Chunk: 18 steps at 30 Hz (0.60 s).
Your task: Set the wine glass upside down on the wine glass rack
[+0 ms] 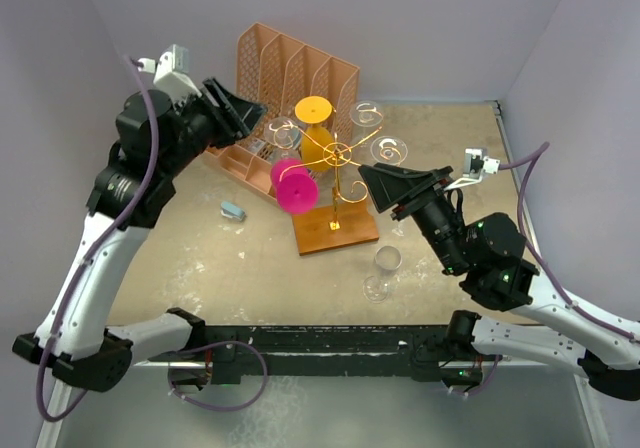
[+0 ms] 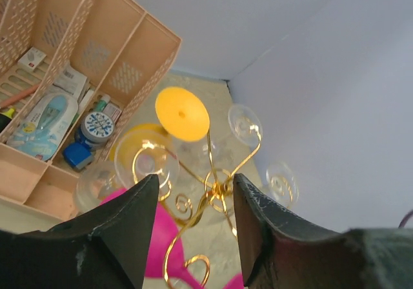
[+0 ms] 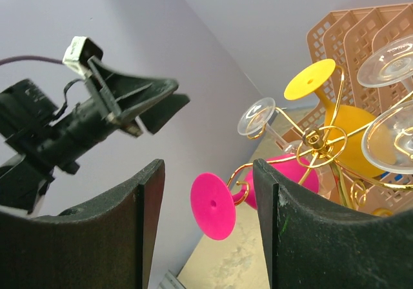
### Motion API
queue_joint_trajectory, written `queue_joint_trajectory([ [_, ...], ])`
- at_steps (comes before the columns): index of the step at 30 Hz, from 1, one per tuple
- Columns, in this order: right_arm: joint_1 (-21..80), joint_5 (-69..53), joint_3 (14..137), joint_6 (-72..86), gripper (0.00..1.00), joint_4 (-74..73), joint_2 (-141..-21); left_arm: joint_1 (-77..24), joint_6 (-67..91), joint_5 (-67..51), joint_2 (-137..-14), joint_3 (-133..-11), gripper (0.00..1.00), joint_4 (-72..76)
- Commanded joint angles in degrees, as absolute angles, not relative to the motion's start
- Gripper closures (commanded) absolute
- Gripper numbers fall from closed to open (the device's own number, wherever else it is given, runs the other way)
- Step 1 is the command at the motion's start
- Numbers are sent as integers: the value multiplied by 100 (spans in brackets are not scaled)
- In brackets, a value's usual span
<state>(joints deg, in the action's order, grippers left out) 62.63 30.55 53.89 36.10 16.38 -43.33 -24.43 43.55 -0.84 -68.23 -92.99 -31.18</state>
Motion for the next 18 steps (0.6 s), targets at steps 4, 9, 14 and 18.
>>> queue_joint_trajectory([
  [4, 6284, 3115, 5348, 3678, 41, 1960, -4266, -2421, 3498, -1875, -5895, -8305, 50, -3590],
  [9, 6283, 3116, 5372, 3669, 41, 1977, -4283, -2421, 3592, -2995, -5499, -7574, 47, -3421],
  [14, 6284, 3120, 5396, 3663, 41, 1976, -4300, -2429, 3655, -3042, -5402, -7323, 47, -3422],
  [18, 6284, 3128, 5392, 3665, 41, 1957, -4312, -2426, 3654, -3138, -5510, -7242, 52, -3389],
])
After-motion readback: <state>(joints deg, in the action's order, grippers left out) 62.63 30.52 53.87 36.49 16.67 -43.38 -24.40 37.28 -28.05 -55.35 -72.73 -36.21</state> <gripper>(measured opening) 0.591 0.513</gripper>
